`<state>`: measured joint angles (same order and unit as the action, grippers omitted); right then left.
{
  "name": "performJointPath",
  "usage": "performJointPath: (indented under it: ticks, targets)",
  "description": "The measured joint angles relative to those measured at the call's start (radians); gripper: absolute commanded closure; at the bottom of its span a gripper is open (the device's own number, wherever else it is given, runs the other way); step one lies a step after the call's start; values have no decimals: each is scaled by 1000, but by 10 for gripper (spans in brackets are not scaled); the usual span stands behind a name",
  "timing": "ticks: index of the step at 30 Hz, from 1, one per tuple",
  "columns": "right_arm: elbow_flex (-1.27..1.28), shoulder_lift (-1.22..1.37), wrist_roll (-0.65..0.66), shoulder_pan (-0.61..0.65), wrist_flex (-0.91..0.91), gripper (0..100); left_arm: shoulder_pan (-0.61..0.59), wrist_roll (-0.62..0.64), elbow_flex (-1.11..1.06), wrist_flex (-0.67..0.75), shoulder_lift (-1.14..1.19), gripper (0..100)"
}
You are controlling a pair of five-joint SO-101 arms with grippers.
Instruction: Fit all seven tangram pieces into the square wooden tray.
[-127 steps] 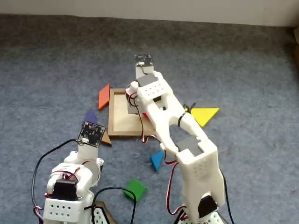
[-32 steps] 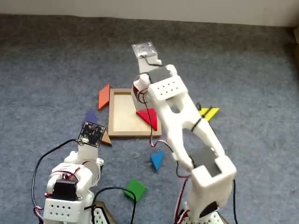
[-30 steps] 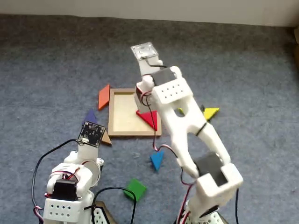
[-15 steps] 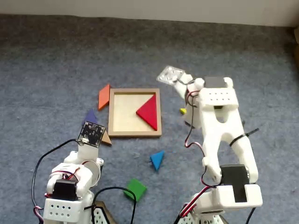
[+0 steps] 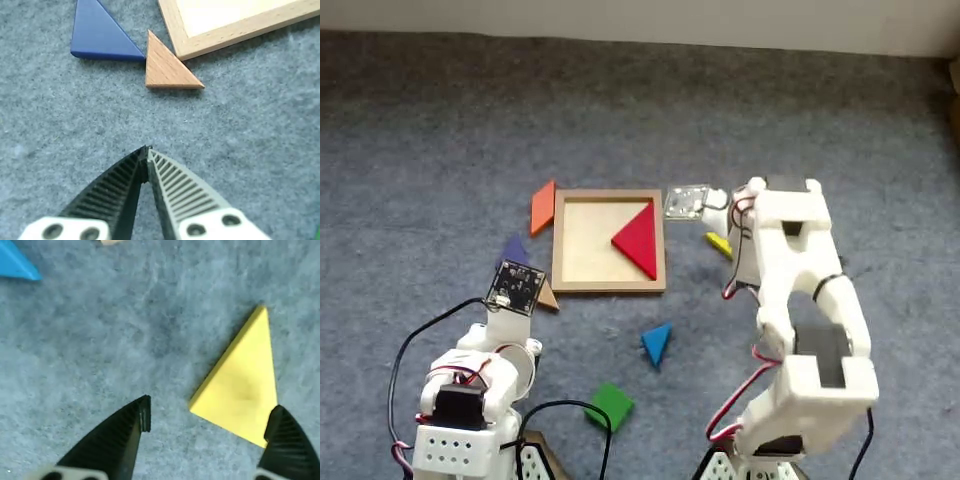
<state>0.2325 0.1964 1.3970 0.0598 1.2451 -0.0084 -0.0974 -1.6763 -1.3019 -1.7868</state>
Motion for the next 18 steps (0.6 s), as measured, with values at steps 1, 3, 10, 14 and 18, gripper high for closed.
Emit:
performJointPath:
  ticks: [1,3,10,14,18]
  targets:
    - [-32,37,11,-6,0,644,0,0,0,0,0,993]
    - [-97,107,20,-17,0,644,0,0,0,0,0,993]
    - [-235,267,26,-52,2,645,0,0,0,0,0,993]
    - [-256,298,26,-57,3,649,0,0,0,0,0,993]
    - [-259,307,28,-61,3,746,0,0,0,0,0,993]
